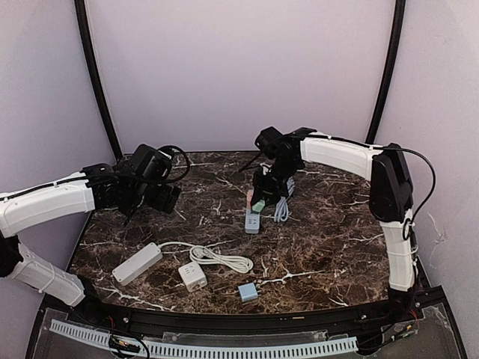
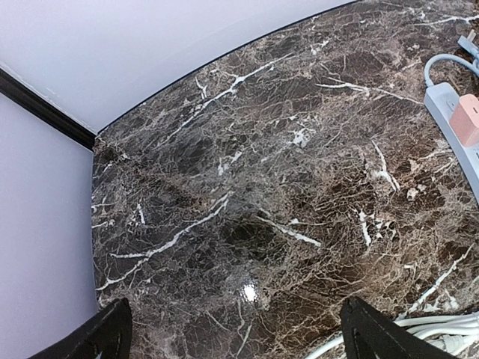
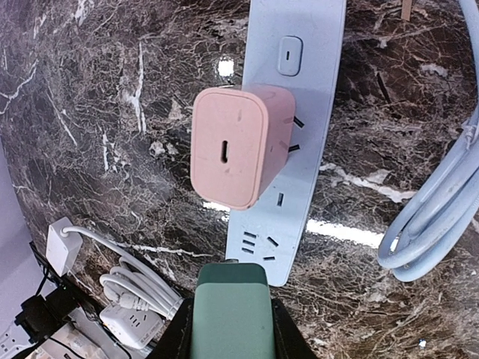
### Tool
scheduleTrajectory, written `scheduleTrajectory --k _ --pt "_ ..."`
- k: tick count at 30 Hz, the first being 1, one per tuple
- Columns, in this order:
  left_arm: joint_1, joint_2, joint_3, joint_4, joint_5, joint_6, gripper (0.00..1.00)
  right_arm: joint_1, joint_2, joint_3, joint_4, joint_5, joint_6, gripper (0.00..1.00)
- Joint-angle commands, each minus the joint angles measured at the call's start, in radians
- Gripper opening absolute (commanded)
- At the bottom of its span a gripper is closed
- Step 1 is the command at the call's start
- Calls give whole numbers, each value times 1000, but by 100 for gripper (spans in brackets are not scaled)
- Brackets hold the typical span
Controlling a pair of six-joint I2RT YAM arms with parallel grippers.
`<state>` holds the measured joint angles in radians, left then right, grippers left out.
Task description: Insert the plug
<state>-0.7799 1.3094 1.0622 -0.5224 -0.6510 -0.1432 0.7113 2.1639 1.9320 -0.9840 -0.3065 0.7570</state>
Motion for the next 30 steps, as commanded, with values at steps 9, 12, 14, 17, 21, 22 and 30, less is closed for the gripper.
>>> scheduleTrajectory --k 9,12,14,17,21,22,30 --pt "43 -85 -65 124 -95 106 99 48 72 35 38 43 37 0" --pt "50 -94 -77 128 -93 121 99 48 75 35 41 56 39 0" --pt "52 -101 -85 131 -85 127 99 48 73 29 41 64 42 0" --pt "54 -106 -94 138 -78 136 99 48 71 15 42 76 40 0" --pt "57 -98 -94 144 -75 137 99 48 65 0 38 87 38 0" --pt "58 -95 -92 146 -75 137 99 47 65 -2 38 86 38 0" --pt "65 -81 -97 158 -69 172 99 48 68 -17 43 81 41 0"
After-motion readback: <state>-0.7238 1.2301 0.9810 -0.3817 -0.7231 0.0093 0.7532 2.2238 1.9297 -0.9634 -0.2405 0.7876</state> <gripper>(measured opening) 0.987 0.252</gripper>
